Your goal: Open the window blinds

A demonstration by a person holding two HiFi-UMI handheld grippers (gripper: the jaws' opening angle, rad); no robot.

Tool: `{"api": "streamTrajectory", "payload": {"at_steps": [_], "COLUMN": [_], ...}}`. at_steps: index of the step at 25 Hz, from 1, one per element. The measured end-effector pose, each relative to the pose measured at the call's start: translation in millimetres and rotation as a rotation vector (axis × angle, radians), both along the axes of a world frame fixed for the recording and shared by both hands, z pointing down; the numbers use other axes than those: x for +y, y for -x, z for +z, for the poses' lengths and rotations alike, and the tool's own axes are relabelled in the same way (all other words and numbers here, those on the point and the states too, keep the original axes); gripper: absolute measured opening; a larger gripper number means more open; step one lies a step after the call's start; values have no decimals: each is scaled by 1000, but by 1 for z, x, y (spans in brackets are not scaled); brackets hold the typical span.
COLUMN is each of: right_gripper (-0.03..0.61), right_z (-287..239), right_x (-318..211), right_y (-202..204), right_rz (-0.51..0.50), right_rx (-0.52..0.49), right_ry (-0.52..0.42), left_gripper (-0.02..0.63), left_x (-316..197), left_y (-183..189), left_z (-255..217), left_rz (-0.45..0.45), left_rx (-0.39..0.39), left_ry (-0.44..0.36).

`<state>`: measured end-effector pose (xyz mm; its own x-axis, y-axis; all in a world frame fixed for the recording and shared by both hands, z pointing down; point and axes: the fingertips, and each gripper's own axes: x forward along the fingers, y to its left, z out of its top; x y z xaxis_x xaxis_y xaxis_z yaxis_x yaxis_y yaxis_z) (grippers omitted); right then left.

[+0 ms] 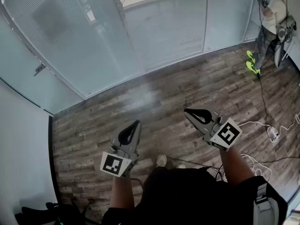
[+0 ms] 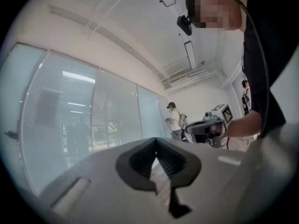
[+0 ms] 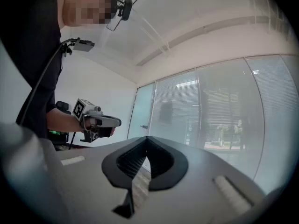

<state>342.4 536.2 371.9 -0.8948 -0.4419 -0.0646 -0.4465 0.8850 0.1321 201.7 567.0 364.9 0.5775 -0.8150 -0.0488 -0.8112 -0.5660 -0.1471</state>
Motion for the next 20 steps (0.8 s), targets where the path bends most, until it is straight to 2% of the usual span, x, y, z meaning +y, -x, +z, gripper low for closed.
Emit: {"api": "streamTrajectory", "payload": {"at_steps": [6, 9, 14, 20], "right_gripper": [6, 6, 6, 6], "right_z": [4, 8, -6, -3], "right_x": [-1, 3, 1, 4], "right_y": [0, -1, -3, -2], "right_rz": [3, 3, -17, -17], "right_rx": [-5, 4, -69, -62], "right_ry": [-12, 15, -15, -1], "left_gripper": [5, 5, 4, 4], "left_x": [3, 7, 8, 9], "left_y": [1, -3, -6, -11], "left_z": [4, 7, 3, 8], "left_rz": [-3, -1, 0, 2], "left_rx": [3, -18, -17, -16], "left_ry": [1, 3, -11, 0]}}
